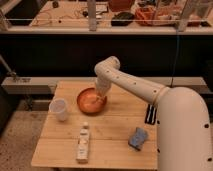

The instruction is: Place the pepper in the ceramic bowl

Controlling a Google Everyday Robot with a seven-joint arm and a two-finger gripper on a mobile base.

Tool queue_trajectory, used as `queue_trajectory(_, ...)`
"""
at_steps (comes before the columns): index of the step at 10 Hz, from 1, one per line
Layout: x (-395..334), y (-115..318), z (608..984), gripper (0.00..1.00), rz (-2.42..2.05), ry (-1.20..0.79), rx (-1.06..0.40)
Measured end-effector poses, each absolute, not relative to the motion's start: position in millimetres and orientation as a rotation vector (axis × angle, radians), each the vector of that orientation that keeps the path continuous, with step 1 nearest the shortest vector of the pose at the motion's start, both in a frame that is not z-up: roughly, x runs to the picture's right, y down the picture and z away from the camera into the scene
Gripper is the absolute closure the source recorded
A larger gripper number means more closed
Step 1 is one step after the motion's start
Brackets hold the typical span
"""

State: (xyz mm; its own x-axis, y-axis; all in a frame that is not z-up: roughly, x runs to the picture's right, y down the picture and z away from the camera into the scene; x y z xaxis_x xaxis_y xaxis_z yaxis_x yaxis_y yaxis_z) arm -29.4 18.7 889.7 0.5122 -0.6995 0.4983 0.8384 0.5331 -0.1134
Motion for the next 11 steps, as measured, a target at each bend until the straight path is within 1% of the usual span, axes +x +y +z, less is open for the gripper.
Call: queue_trajectory(11, -30.0, 15.6, 891.8, 1.00, -0.963, -0.431, -0.350)
